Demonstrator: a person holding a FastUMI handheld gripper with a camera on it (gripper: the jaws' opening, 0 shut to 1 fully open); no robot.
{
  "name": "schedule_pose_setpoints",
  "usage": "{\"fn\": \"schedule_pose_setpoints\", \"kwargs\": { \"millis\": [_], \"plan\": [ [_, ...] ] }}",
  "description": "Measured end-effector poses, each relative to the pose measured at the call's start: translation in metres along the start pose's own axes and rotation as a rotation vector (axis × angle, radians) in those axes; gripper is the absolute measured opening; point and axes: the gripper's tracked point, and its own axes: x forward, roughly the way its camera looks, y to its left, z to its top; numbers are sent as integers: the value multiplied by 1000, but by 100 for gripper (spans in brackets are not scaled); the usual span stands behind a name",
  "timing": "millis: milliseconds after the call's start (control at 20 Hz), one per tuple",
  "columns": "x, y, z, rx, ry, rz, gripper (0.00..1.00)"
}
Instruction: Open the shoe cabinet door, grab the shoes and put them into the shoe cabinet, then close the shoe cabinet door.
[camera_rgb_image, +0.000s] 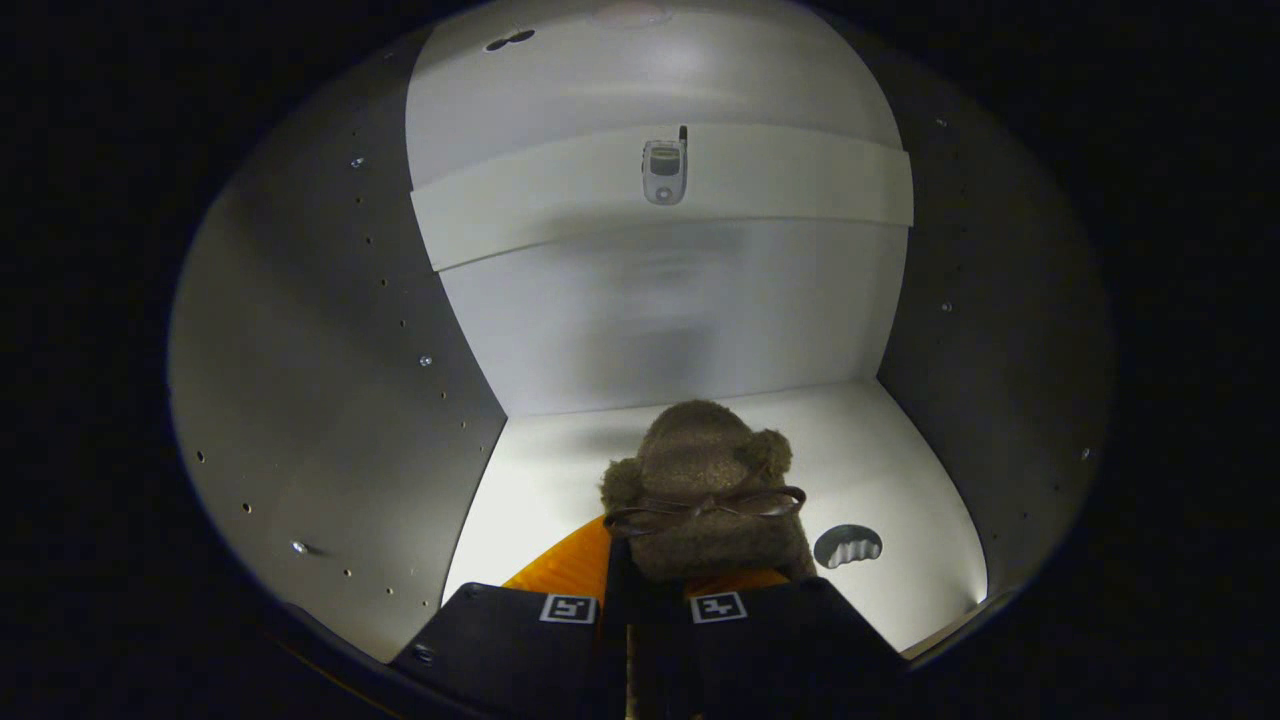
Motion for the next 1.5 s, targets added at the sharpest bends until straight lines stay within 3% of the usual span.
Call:
{"fn": "schedule_pose_setpoints", "kwargs": {
  "millis": [200,400,700,1250,1500],
  "plan": [
    [-19,6,-2,0,9,10,53],
    [-53,14,-5,-46,-9,36,97],
    [-130,18,-2,-106,-146,42,98],
    [-333,9,-13,-130,-446,77,98],
    [-397,6,-39,-118,-501,116,98]
  ]
}}
